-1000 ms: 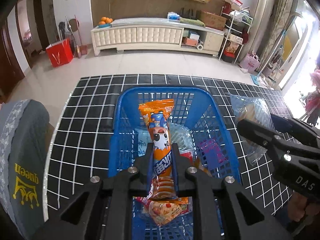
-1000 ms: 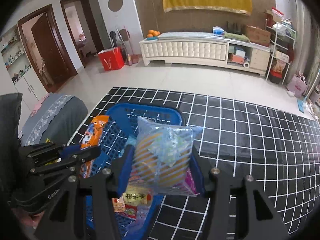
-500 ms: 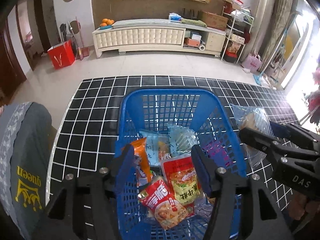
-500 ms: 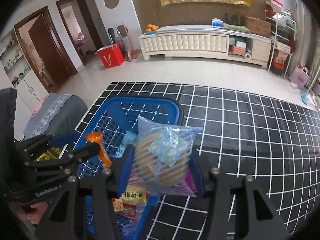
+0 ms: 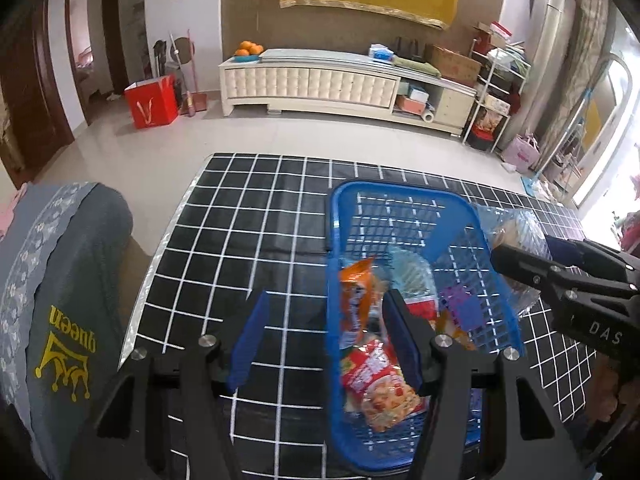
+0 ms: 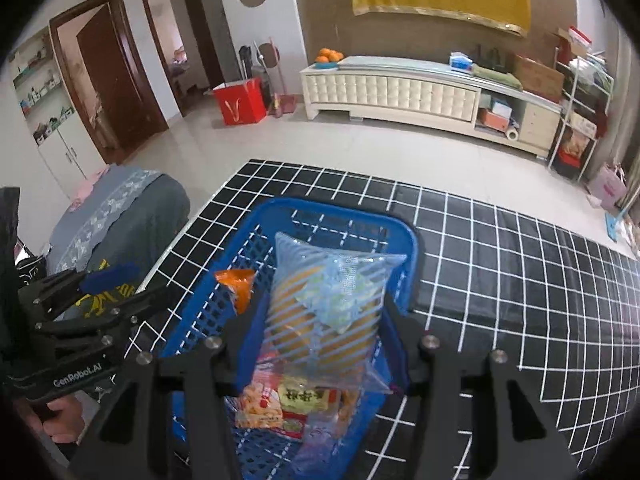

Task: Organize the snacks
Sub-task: 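Lower the cookie bag into the basket and open the right gripper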

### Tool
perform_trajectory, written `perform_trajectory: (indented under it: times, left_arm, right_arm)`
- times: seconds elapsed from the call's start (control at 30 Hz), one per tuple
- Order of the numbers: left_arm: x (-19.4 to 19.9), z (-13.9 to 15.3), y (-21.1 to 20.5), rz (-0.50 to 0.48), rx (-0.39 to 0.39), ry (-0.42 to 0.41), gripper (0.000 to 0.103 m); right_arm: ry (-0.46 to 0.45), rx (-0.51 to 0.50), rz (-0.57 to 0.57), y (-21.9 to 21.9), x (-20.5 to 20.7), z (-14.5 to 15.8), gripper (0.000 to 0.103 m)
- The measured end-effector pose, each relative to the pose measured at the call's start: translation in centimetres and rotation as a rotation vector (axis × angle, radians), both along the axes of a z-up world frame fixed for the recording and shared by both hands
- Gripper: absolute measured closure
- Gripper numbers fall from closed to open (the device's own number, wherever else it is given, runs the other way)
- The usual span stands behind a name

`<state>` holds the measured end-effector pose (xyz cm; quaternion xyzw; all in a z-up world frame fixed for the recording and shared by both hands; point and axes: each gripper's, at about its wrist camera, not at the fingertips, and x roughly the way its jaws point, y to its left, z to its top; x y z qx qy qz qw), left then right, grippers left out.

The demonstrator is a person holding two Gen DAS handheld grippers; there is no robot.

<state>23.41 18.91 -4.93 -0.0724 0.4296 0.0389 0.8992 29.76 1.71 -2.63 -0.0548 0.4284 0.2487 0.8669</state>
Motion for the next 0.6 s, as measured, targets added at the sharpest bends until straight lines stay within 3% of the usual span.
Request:
perform_trajectory:
  times: [0.6]
  left_arm:
    - [2.5,-2.6,1.5,0.005,-0.003,0.041,0.046]
  right_arm:
    - [0.068,-0.112,0.062,4.7,4.5,-5.0,0.045]
